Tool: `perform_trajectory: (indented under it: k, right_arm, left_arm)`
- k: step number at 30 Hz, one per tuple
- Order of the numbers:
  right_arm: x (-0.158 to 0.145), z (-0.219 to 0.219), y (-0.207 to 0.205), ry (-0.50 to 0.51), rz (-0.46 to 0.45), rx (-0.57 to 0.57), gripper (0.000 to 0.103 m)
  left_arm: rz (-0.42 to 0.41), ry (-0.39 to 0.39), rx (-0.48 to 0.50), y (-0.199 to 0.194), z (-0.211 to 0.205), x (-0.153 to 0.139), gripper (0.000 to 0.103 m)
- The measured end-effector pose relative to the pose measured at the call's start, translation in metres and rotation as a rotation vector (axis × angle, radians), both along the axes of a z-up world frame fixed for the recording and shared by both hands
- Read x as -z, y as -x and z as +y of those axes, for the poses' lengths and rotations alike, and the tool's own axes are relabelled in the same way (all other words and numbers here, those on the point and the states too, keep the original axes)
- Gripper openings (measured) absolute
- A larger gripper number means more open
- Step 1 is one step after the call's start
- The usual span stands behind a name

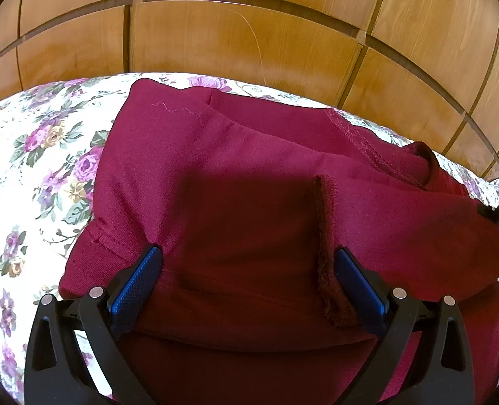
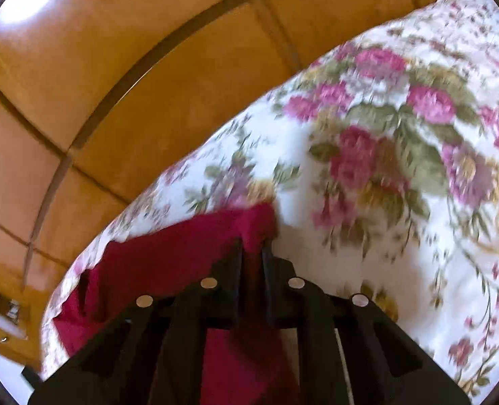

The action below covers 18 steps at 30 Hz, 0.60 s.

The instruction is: Fold small clothes

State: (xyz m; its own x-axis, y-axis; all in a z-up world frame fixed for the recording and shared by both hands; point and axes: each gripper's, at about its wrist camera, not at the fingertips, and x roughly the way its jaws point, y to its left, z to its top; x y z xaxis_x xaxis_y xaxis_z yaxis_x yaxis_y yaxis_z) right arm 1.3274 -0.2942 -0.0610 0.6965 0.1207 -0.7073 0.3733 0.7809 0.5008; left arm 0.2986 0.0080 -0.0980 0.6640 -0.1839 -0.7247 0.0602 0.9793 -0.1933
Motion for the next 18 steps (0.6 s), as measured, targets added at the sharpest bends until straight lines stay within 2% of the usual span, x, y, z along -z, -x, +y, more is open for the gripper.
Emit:
perform_trajectory:
  k: [2, 4, 5, 6, 8, 10, 14, 18]
  right_arm:
    - [0.004, 0.002, 0.006, 0.042, 0.007, 0.008, 0.014]
    - [0.000, -0.003, 0.033, -0.016, -0.052, 0.024, 0.035]
    - [-0.007, -0.004, 0.052, -0.034, -0.088, 0.025, 0.054]
    - [-0.013, -0.004, 0.069, -0.026, -0.117, 0.032, 0.059]
    - [-0.023, 0.003, 0.114, 0.014, -0.118, 0.011, 0.059]
    - [-0.023, 0.011, 0.148, 0.001, -0.095, -0.020, 0.059]
    - [-0.012, 0.027, 0.223, -0.091, -0.062, -0.075, 0.058]
    - [-0.002, 0.042, 0.283, -0.185, -0.056, -0.119, 0.057]
  left_arm:
    - [0.000, -0.006, 0.000, -0.001, -0.001, 0.000, 0.100]
    - [0.000, 0.002, 0.000, -0.001, 0.001, 0.000, 0.100]
    - [0.000, 0.002, 0.000, -0.001, 0.001, 0.000, 0.100]
    - [0.001, 0.001, 0.000, -0.001, 0.001, 0.000, 0.100]
    - [0.001, 0.005, 0.000, -0.001, 0.001, -0.001, 0.100]
    - [-0.002, 0.031, 0.001, 0.000, 0.005, -0.003, 0.100]
    - [-0.006, 0.111, -0.011, 0.014, 0.021, -0.014, 0.100]
    - [-0.022, 0.153, 0.005, 0.056, 0.036, -0.026, 0.100]
